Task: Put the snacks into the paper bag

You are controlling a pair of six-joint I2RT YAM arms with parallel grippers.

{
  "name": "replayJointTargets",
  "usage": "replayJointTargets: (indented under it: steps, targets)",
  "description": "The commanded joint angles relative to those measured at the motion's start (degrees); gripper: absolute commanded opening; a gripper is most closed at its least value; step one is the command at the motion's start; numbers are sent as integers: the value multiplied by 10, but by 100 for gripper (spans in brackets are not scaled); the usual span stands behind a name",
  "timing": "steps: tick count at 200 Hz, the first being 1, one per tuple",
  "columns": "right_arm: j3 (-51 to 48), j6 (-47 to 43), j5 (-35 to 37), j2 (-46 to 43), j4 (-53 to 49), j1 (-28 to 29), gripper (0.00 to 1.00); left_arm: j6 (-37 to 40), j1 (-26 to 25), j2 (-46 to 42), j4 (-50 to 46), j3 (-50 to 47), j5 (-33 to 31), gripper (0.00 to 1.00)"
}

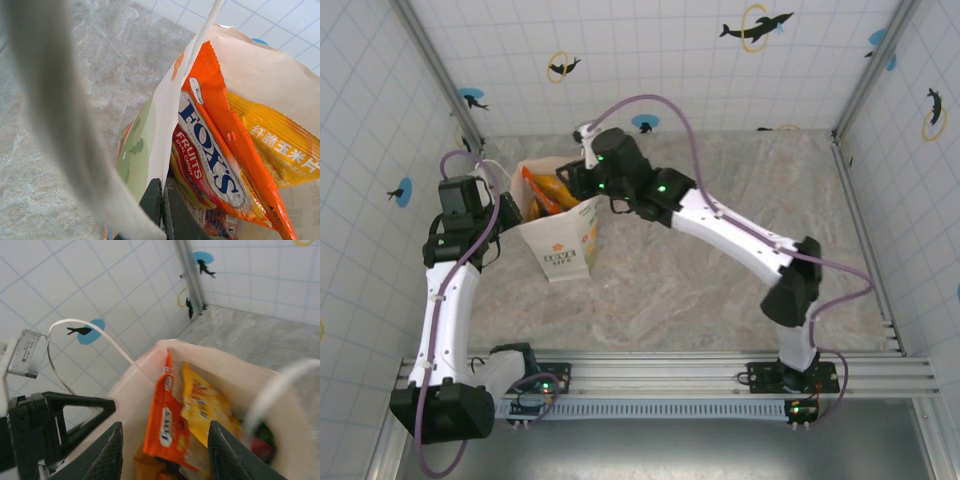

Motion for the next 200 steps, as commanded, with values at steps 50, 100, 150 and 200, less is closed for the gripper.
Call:
replayJointTargets:
  steps: [50,100,150,200]
  targets:
    - [-139,75,-23,-74,27,-76,46,5,-3,-9,9,-1,10,6]
    - [-107,120,-84,-11,28,-105,47,6,-3,-5,12,-2,14,6]
    - [-35,138,-136,61,20,-106,49,8,-3,-6,7,1,12,6]
    - [-11,150,-138,90,15,-106,47,7,-3,-4,13,-3,19,6]
